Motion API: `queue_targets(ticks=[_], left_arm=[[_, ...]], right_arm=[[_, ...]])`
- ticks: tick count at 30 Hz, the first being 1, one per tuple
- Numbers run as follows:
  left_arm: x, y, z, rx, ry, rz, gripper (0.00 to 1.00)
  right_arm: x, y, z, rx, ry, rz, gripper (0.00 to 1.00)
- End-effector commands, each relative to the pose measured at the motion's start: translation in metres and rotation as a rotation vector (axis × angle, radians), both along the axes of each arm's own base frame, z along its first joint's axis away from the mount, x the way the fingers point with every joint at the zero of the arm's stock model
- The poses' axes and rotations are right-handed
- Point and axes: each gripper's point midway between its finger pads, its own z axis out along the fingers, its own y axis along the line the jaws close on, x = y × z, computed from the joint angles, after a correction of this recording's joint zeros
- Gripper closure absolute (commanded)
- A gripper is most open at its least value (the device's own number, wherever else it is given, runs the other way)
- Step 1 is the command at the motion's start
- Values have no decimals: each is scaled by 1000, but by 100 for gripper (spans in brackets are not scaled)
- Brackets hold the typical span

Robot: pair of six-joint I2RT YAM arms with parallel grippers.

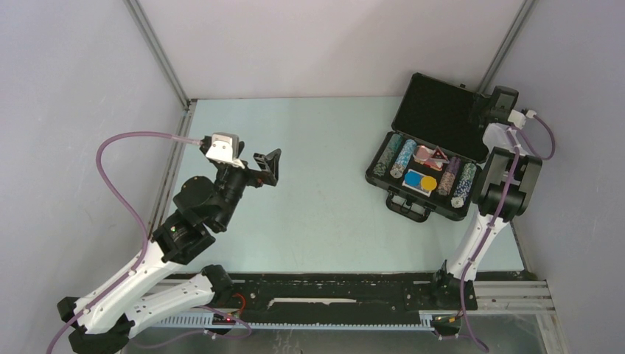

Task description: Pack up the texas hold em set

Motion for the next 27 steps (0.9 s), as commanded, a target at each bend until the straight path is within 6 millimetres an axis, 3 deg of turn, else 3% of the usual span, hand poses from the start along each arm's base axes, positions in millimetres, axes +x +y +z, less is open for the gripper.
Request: queue_targets(ticks=[1, 5, 11, 18, 27], left_arm=[[1, -3, 4, -31, -7, -10, 0], [2, -4, 4, -29, -4, -13, 0], [2, -4, 3, -26, -4, -11, 0], [2, -5, 3, -25, -3, -14, 0], [1, -4, 4, -30, -4, -16, 0]], right_arm=[[-5, 2, 92, -89, -189, 22, 41], [-9, 6, 100, -83, -201, 27, 38], [-26, 21, 87, -14, -223, 53, 32], [-7, 7, 100, -55, -233, 63, 32], [10, -5, 76, 24, -168, 6, 37]])
